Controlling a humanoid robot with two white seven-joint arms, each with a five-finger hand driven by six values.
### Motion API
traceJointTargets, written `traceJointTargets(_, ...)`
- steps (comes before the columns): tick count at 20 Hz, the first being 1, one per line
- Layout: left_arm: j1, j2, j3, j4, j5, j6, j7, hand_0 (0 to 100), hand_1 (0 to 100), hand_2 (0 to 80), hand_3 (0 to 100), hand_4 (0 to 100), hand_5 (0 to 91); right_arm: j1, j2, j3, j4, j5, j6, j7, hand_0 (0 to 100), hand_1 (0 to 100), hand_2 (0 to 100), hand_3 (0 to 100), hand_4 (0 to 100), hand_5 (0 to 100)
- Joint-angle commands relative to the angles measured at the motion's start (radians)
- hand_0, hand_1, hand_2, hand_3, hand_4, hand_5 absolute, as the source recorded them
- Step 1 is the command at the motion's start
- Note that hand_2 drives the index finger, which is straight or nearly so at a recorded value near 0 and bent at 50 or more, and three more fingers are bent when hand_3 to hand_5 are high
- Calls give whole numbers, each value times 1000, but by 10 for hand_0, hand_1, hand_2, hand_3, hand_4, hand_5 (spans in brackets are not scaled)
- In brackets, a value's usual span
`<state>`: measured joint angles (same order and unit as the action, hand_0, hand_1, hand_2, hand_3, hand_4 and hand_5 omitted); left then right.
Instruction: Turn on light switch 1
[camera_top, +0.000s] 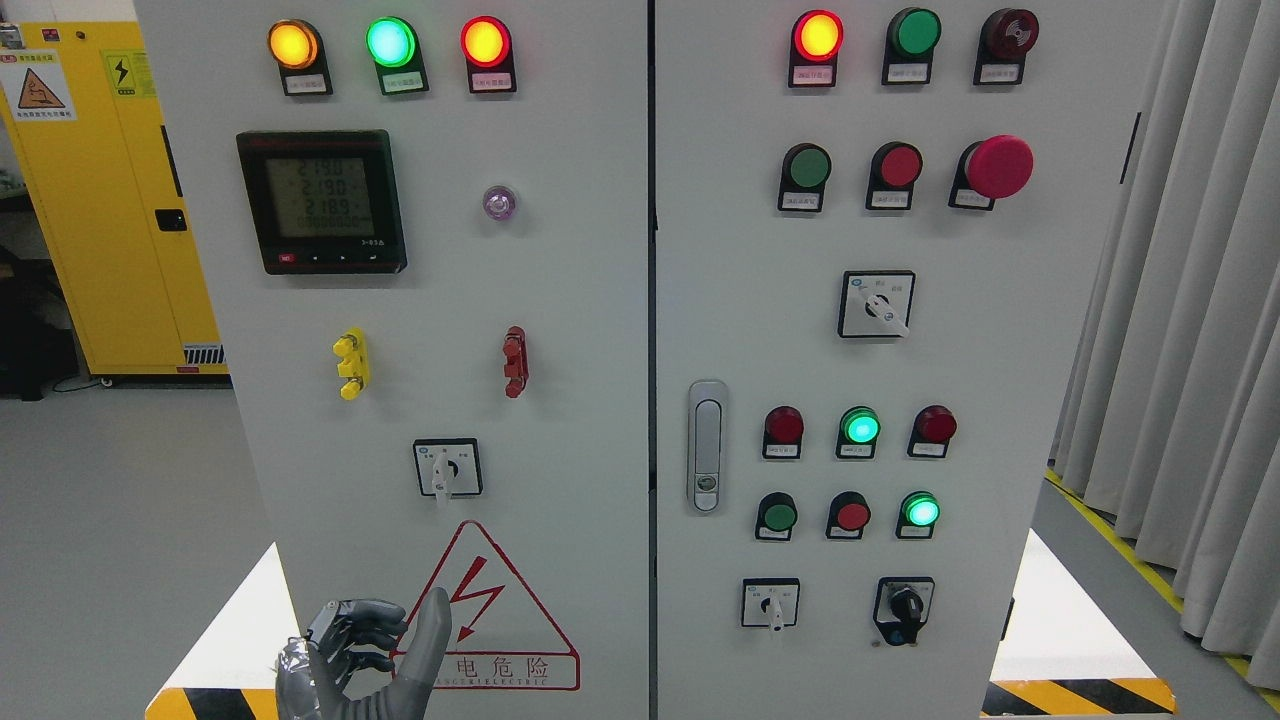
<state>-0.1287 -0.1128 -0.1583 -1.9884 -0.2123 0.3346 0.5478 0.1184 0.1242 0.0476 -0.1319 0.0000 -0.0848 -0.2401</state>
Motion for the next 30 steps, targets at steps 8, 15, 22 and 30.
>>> traceJointTargets(8, -85, -16, -6, 14, -9, 75, 6, 50, 656, 585, 774, 745, 702, 0, 0, 0, 0, -29, 0, -1, 0, 500, 40, 0, 0, 0)
traceJointTargets(15, -111, -18, -1, 16, -24, 98, 6, 72, 658, 583, 781, 751, 708, 0, 0, 0, 0, -29, 0, -1, 0, 500, 40, 0, 0, 0)
traceJointTargets(22, -141, -25, 5, 31, -27, 132, 4, 122, 664, 582, 790, 754, 712, 1, 0, 0, 0, -29, 0, -1, 0, 500, 40, 0, 0, 0)
traceJointTargets(30, -172, -30, 5, 36, -29, 165, 4, 168, 670, 578, 796, 759, 715, 0, 0, 0, 0, -29, 0, -1, 0, 500, 40, 0, 0, 0)
